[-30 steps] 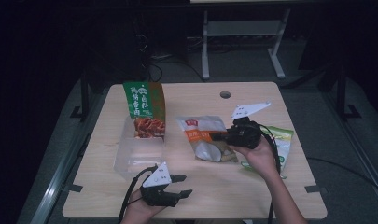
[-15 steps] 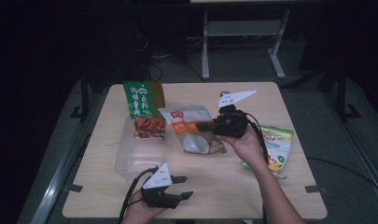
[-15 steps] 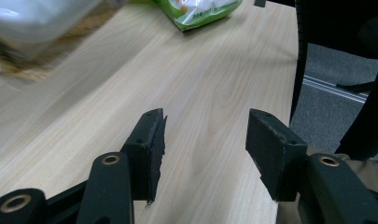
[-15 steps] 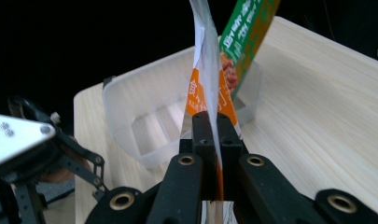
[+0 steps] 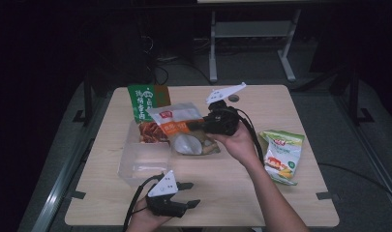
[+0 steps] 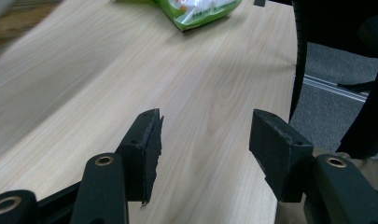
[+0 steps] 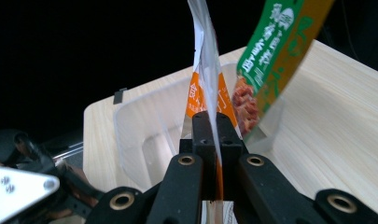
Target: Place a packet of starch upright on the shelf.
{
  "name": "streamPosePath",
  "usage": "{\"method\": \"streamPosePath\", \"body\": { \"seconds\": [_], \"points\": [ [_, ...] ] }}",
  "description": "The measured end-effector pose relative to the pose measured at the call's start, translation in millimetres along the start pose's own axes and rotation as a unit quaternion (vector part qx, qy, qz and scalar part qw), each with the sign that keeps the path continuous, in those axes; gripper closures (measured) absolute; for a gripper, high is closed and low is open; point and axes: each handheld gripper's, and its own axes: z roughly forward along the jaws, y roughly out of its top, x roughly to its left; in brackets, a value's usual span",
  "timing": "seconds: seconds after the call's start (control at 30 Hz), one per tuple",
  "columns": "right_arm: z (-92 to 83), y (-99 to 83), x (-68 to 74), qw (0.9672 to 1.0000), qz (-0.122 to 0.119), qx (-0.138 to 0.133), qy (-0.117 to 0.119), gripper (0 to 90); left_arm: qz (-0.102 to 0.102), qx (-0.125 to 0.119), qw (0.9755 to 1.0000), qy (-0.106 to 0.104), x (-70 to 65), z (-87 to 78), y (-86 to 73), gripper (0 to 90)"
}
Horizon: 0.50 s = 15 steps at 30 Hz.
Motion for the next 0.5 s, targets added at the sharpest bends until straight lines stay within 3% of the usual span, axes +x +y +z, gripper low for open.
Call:
{"method": "streamPosePath", "body": {
  "seconds": [0.3, 0.5],
  "points": [
    [30.4, 19.2, 6.2, 0.9998, -0.008, -0.001, 0.018, 90.0, -0.005, -0.003, 1.0, 0.001, 0.6, -0.9, -1.6, 43.1],
    [51.4, 28.9, 11.1, 0.9996, -0.011, 0.003, 0.026, 90.0, 0.007, 0.0, 1.0, 0.002, 1.9, -3.0, -1.3, 43.0]
  ]
}}
